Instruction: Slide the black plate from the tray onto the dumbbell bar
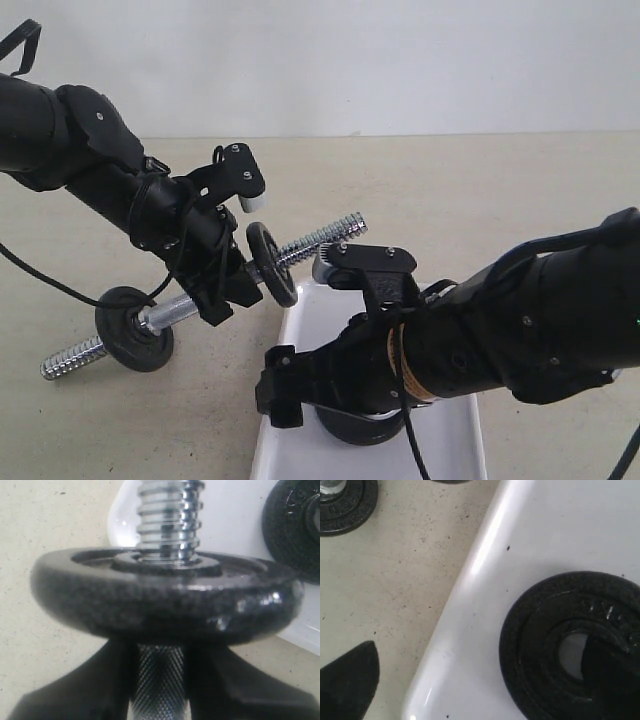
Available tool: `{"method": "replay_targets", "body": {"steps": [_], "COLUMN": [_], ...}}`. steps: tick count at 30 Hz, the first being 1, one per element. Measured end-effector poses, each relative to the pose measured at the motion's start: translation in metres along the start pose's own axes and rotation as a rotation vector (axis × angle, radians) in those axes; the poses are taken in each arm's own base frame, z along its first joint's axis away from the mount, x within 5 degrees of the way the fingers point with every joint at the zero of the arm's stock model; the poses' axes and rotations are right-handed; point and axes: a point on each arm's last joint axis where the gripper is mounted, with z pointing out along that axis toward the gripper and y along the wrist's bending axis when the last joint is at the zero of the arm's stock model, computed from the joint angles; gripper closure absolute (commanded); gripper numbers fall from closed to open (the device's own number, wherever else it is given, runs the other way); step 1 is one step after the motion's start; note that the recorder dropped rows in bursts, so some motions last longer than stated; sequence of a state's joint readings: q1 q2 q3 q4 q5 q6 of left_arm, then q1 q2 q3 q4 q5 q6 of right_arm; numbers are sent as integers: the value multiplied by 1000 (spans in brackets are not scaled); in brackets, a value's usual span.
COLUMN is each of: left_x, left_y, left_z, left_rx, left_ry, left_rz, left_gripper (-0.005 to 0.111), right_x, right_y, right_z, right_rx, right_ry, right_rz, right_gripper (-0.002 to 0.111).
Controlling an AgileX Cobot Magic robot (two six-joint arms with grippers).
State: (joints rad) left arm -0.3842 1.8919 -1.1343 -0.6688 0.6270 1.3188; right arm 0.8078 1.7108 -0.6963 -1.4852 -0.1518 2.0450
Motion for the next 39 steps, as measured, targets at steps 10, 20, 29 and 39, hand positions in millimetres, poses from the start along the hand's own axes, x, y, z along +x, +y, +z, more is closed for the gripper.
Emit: {"method": "replay_targets", "body": {"steps": [10, 20, 29, 39], "left_x": [0, 0, 0, 0], "left_y": [0, 0, 0, 0], "left_z": [0, 0, 0, 0], "left_rx": [0, 0, 0, 2], "left_ry": [0, 0, 0, 0], "left_rz": [0, 0, 0, 0], "left_gripper": [102, 102, 102, 102], "right_x": [0, -2, -1, 6], "right_y": [0, -4, -3, -3], "right_z": [0, 0, 0, 21], "right_rx": [-3, 45, 36, -3], "right_ry": [2, -23, -18, 69], "right_rz": [0, 0, -1, -15], "right_gripper": [3, 3, 3, 3]}}
